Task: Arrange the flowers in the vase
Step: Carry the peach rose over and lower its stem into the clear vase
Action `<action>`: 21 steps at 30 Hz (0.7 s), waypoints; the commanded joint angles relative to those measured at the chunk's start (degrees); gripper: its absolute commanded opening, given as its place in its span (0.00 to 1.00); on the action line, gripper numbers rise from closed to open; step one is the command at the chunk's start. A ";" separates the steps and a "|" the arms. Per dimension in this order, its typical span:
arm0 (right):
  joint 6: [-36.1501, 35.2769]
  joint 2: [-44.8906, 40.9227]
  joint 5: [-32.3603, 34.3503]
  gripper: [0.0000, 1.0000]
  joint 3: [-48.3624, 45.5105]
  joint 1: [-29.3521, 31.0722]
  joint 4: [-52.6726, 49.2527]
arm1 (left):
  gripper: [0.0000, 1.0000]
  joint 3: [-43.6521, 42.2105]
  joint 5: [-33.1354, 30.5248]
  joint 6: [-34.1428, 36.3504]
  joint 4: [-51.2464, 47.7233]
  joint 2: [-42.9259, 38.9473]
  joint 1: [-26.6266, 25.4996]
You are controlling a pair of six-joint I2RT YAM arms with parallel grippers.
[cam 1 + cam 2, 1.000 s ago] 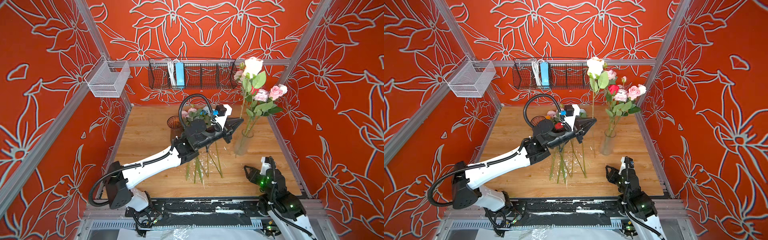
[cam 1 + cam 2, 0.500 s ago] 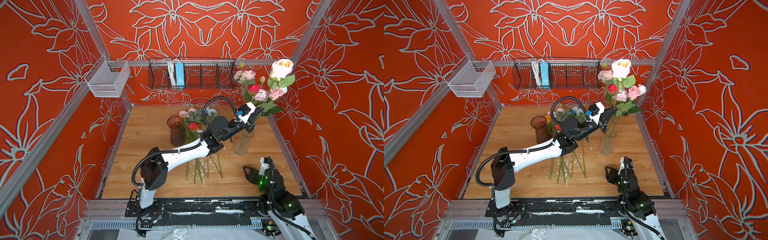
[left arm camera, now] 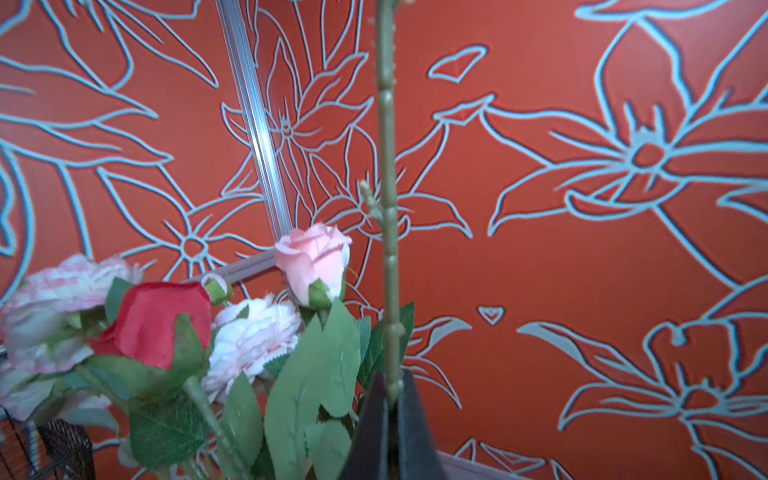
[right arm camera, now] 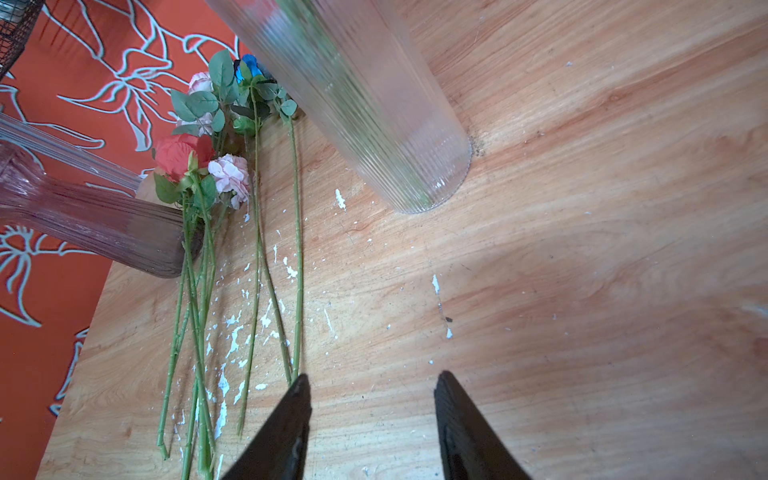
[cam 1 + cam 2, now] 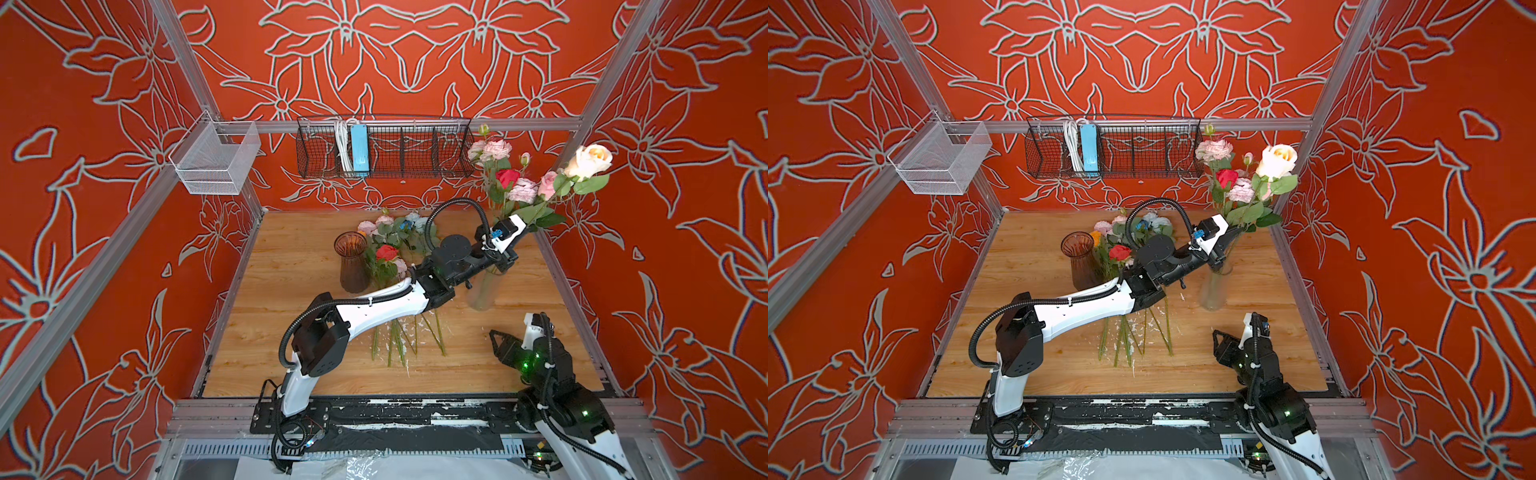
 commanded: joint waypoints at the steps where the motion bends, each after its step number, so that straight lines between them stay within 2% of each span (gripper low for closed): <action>1: -0.51 -0.49 1.88 0.52 1.74 -0.28 -1.38 | 0.00 -0.12 -0.53 -1.12 -4.34 1.19 -0.36; 3: -0.52 -0.49 1.91 0.53 1.76 -0.22 -1.32 | 0.00 -0.04 -1.49 -1.79 -6.10 1.66 -0.42; 7: -0.87 -0.49 1.52 0.53 1.77 -0.19 -1.35 | 0.22 0.42 -3.86 -4.56 -10.36 1.43 -0.36; 10: -1.14 -0.49 1.17 0.53 1.70 -0.22 -1.20 | 0.28 -2.15 -4.30 -5.70 -8.55 0.00 -0.38; 12: -1.19 -0.49 1.24 0.53 1.65 -0.24 -1.02 | 0.35 -3.32 -4.60 -5.91 -7.52 -0.75 -0.36; 21: -1.47 -0.50 1.29 0.54 1.84 -0.16 -0.95 | 0.35 -5.26 -4.10 -5.91 -7.14 -2.85 -0.42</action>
